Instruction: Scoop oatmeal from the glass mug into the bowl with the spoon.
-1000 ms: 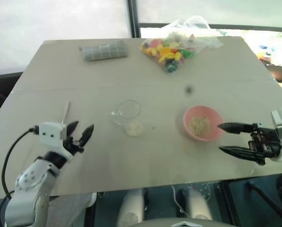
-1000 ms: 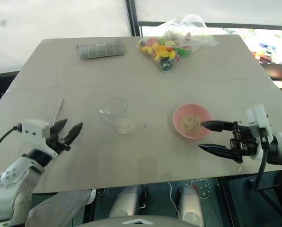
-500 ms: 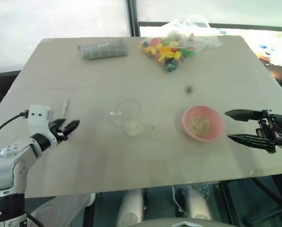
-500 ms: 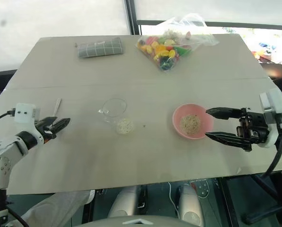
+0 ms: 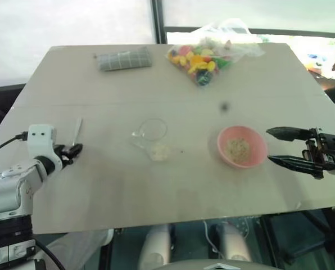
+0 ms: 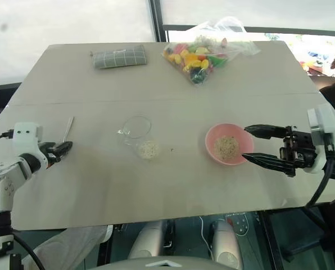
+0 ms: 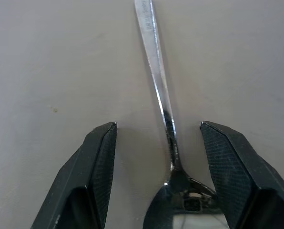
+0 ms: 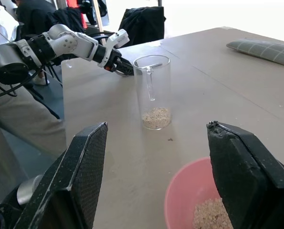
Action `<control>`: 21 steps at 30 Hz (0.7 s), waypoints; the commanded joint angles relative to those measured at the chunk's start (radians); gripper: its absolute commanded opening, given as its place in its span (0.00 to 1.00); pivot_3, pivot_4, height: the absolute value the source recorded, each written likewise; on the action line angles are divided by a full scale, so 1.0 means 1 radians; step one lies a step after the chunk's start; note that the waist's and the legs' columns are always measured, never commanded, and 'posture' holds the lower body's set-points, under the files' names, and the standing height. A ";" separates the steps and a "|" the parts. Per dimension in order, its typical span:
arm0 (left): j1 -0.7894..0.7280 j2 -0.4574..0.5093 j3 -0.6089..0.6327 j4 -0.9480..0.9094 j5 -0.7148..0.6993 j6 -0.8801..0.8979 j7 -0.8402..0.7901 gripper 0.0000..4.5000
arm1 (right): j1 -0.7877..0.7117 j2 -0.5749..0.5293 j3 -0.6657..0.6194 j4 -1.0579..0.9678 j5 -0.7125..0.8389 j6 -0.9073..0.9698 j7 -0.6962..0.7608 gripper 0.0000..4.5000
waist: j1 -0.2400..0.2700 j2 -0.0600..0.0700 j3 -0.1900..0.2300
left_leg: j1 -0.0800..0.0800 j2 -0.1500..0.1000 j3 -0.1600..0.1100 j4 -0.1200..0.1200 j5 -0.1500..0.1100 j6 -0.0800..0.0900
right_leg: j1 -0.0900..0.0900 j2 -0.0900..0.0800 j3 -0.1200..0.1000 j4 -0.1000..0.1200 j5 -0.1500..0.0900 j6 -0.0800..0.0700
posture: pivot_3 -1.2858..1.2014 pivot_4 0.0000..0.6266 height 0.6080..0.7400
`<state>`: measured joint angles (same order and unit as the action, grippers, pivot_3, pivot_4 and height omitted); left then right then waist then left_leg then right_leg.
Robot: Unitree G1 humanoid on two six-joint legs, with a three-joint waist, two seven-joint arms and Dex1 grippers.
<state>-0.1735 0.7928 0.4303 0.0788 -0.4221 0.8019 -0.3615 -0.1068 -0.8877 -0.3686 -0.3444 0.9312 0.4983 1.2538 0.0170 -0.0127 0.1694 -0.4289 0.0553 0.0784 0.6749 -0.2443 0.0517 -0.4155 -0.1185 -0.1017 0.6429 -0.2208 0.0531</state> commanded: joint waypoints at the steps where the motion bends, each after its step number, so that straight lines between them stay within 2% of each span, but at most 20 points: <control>1: -0.003 0.015 -0.035 0.050 0.034 0.037 -0.013 0.64 | -0.004 0.011 -0.015 -0.025 0.000 -0.015 -0.010 0.74 | 0.000 0.001 -0.001 | 0.000 0.000 0.000 0.000 0.000 0.000 | 0.000 0.000 0.000 0.000 0.000 0.000 | 0.52 0.24 0.83; 3: -0.005 0.019 -0.054 0.068 0.049 0.042 -0.022 0.55 | -0.004 0.013 -0.014 -0.027 -0.008 -0.016 -0.011 0.74 | 0.000 0.004 -0.002 | 0.001 0.000 0.000 0.000 0.000 0.000 | 0.000 0.000 0.000 0.001 0.000 0.000 | 0.52 0.24 0.83; 5: -0.003 0.023 -0.065 0.083 0.064 0.049 -0.024 0.40 | -0.005 0.010 -0.014 -0.023 -0.019 -0.021 -0.006 0.74 | -0.001 0.006 -0.003 | 0.002 0.000 0.001 0.000 0.000 0.000 | 0.000 0.000 0.001 0.001 0.000 0.000 | 0.52 0.24 0.83; 9: -0.001 0.009 -0.048 0.087 0.065 0.069 -0.005 0.03 | -0.014 0.007 -0.015 -0.012 -0.028 -0.023 0.000 0.74 | -0.004 0.009 -0.005 | 0.005 0.000 0.003 0.000 0.000 0.000 | 0.001 0.000 0.002 0.003 0.000 0.000 | 0.52 0.24 0.83; 15: -0.032 -0.055 0.034 0.094 0.053 0.095 0.072 0.01 | -0.023 0.003 -0.007 0.001 -0.053 -0.025 -0.001 0.74 | -0.005 0.010 -0.006 | 0.013 0.001 0.008 -0.003 0.000 0.000 | 0.004 0.000 0.008 0.004 -0.001 0.001 | 0.52 0.24 0.83; 19: -0.110 -0.096 0.073 0.108 0.053 -0.047 0.097 0.01 | -0.053 0.017 0.002 0.022 -0.124 -0.038 -0.089 0.74 | -0.002 0.010 -0.006 | 0.013 0.001 0.009 -0.003 0.000 0.000 | 0.004 0.000 0.008 0.005 0.000 0.000 | 0.52 0.24 0.83; 21: -0.190 -0.119 0.096 0.105 0.029 -0.164 0.078 0.01 | -0.091 0.031 0.011 0.042 -0.165 -0.015 -0.192 0.74 | -0.001 0.006 -0.004 | 0.013 0.001 0.009 -0.003 0.000 0.000 | 0.004 0.000 0.008 0.005 0.000 0.000 | 0.52 0.24 0.83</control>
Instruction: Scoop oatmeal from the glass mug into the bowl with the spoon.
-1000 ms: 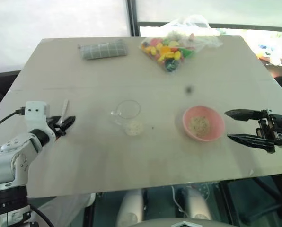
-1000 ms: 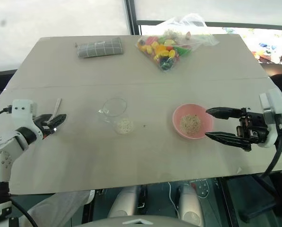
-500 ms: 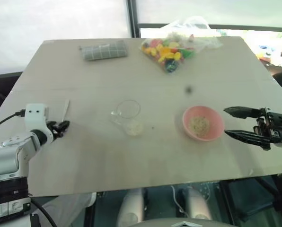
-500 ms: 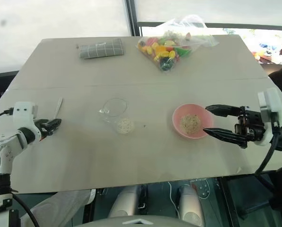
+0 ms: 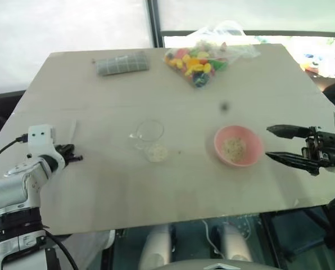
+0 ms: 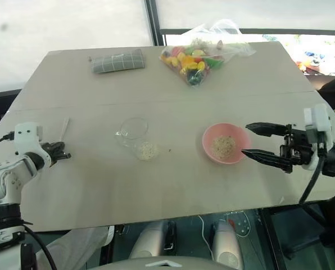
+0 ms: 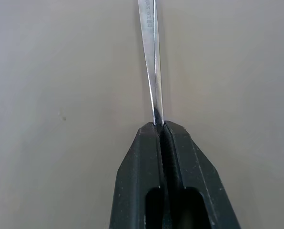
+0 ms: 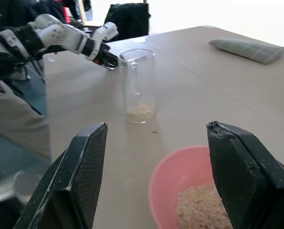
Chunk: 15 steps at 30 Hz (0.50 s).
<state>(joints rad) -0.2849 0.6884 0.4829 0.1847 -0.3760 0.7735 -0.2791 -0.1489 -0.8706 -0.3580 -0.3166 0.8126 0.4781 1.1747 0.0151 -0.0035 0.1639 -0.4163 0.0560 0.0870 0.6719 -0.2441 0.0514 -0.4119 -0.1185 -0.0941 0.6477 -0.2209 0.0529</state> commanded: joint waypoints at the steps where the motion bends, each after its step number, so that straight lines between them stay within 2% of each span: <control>1: -0.108 -0.020 0.046 -0.003 -0.023 -0.190 -0.022 0.01 | -0.066 0.022 0.002 0.021 -0.057 0.018 -0.157 0.74 | 0.003 -0.008 0.004 | -0.001 0.000 0.000 0.000 0.000 0.000 | 0.000 0.000 0.000 0.000 0.000 0.000 | 0.52 0.24 0.83; 3: -0.157 -0.021 0.036 -0.004 -0.011 -0.290 -0.046 0.01 | -0.104 0.048 0.002 0.030 -0.064 0.032 -0.224 0.74 | 0.003 -0.015 0.006 | -0.005 0.000 -0.001 0.003 0.001 -0.002 | -0.001 0.000 -0.003 0.000 0.001 -0.001 | 0.52 0.24 0.83; 7: -0.274 -0.009 -0.037 0.008 0.033 -0.471 -0.117 0.01 | -0.240 0.153 0.033 0.038 -0.110 0.039 -0.431 0.74 | -0.001 -0.016 0.005 | -0.015 -0.001 0.001 0.008 0.004 -0.006 | -0.006 0.000 -0.004 -0.002 0.002 -0.002 | 0.52 0.24 0.83; 9: -0.335 -0.013 -0.095 0.011 0.033 -0.534 -0.198 0.01 | -0.316 0.204 0.066 0.046 -0.158 0.056 -0.542 0.74 | -0.001 -0.016 0.006 | -0.016 -0.001 0.002 0.008 0.004 -0.006 | -0.006 -0.001 -0.004 -0.003 0.002 -0.001 | 0.52 0.24 0.83; 15: -0.469 -0.030 -0.235 0.066 0.033 -0.685 -0.434 0.01 | -0.570 0.348 0.130 0.166 -0.218 0.093 -0.735 0.74 | -0.003 -0.015 0.006 | -0.016 -0.001 0.002 0.008 0.004 -0.006 | -0.006 0.001 -0.005 -0.001 0.002 -0.001 | 0.52 0.24 0.83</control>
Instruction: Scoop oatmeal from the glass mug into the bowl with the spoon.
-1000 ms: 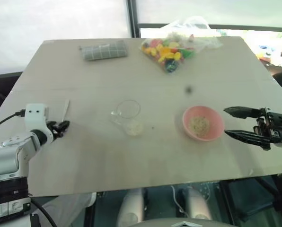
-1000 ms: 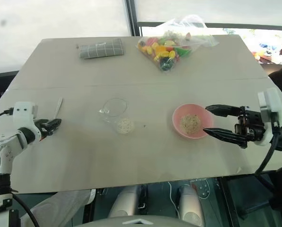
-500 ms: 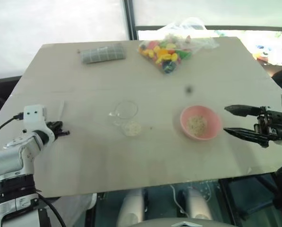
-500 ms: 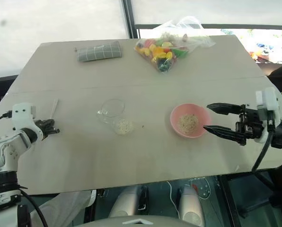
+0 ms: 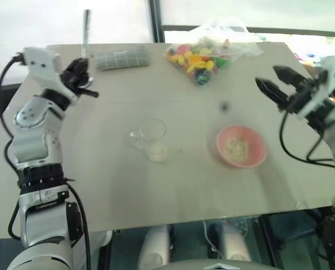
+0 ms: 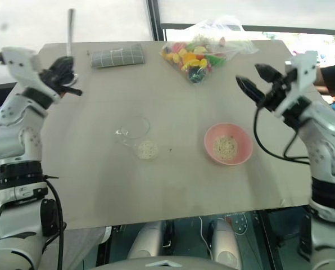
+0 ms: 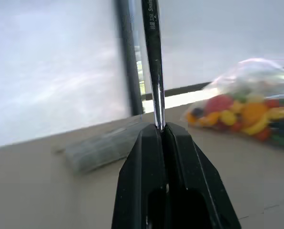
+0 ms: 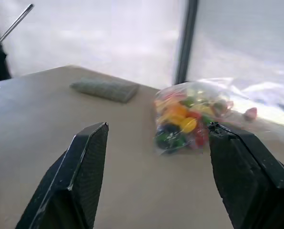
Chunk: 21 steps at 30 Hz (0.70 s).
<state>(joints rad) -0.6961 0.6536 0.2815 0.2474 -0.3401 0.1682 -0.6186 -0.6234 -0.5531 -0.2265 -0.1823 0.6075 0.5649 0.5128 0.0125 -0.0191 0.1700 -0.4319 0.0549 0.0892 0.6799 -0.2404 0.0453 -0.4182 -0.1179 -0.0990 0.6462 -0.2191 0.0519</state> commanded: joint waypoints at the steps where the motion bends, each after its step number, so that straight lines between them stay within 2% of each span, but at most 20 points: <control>1: -0.077 0.001 -0.053 0.010 -0.006 -0.097 -0.131 0.01 | -0.144 0.052 0.004 0.062 -0.019 0.020 -0.101 0.74 | -0.001 0.000 0.000 | 0.000 0.000 0.000 0.000 0.000 0.000 | -0.001 0.000 0.000 0.000 0.000 0.000 | 0.52 0.24 0.83; 6: -0.160 -0.023 -0.123 0.027 -0.017 -0.149 -0.270 0.01 | -0.361 0.164 0.015 0.180 0.038 0.117 -0.154 0.74 | -0.005 0.001 0.001 | -0.002 0.000 0.001 0.000 0.000 0.000 | -0.003 0.001 0.001 0.003 0.000 0.000 | 0.52 0.24 0.83; 9: -0.177 -0.037 -0.143 0.024 -0.010 -0.167 -0.300 0.01 | -0.414 0.219 0.000 0.208 0.075 0.185 -0.194 0.74 | -0.007 0.001 0.001 | -0.002 0.000 0.000 0.000 0.000 0.000 | -0.004 0.001 0.001 0.005 0.000 0.000 | 0.52 0.24 0.83; 13: -0.179 -0.058 -0.175 0.008 0.013 -0.210 -0.324 0.01 | -0.427 0.318 0.012 0.167 0.163 0.225 -0.171 0.74 | -0.010 0.001 0.001 | -0.002 0.000 0.001 -0.001 0.000 0.000 | -0.005 0.001 0.001 0.006 0.000 0.000 | 0.52 0.24 0.83; 21: -0.170 -0.086 -0.199 0.021 0.016 -0.241 -0.344 0.01 | -0.453 0.399 0.040 0.170 0.230 0.274 -0.159 0.74 | -0.021 0.002 0.001 | -0.002 0.000 0.000 0.000 0.000 0.000 | -0.005 0.001 0.001 0.008 0.000 0.000 | 0.52 0.24 0.83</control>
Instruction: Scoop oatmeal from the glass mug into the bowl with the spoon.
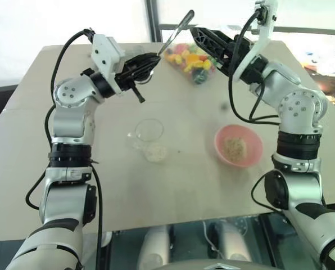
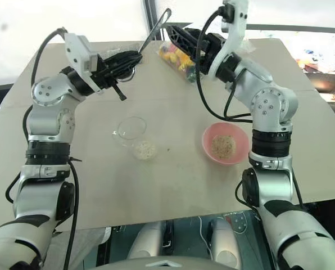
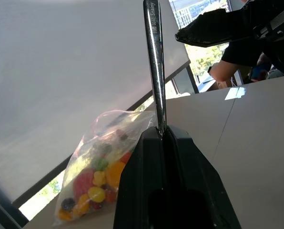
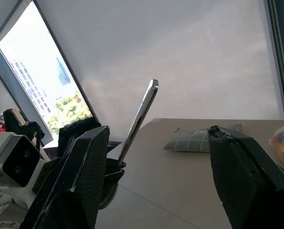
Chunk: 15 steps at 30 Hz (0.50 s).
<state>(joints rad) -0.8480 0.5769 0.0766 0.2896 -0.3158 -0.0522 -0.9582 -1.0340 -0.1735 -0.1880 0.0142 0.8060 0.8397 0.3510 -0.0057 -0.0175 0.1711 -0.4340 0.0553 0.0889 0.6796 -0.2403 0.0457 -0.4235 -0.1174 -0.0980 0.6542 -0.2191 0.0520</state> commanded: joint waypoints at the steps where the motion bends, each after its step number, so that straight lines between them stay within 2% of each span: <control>1: -0.017 -0.013 0.004 -0.020 -0.010 -0.020 -0.010 0.01 | -0.048 0.029 0.006 -0.020 0.032 0.001 0.006 0.74 | -0.005 0.000 0.000 | 0.000 0.000 0.000 0.000 0.000 0.000 | 0.000 0.000 0.000 0.000 0.000 0.000 | 0.52 0.24 0.83; 12: -0.001 -0.033 -0.010 -0.026 -0.009 -0.014 -0.057 0.01 | -0.093 0.078 0.007 0.034 0.033 -0.009 0.009 0.74 | -0.008 0.000 0.000 | 0.000 0.000 0.000 0.000 0.000 0.000 | 0.000 0.000 0.000 0.001 0.000 0.000 | 0.52 0.24 0.83; 15: 0.005 -0.033 -0.015 -0.038 -0.011 -0.007 -0.068 0.00 | -0.091 0.075 0.001 0.035 0.033 -0.011 0.009 0.57 | -0.009 0.000 0.000 | 0.000 0.000 0.000 0.000 0.000 0.000 | 0.000 0.000 0.000 0.001 0.000 0.000 | 0.52 0.24 0.83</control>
<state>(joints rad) -0.8429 0.5416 0.0633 0.2886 -0.3174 -0.0529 -1.0193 -1.0888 -0.0982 -0.1717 0.0687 0.8225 0.8468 0.3516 -0.0143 -0.0174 0.1712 -0.4340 0.0553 0.0887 0.6797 -0.2402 0.0457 -0.4239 -0.1174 -0.0979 0.6556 -0.2192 0.0520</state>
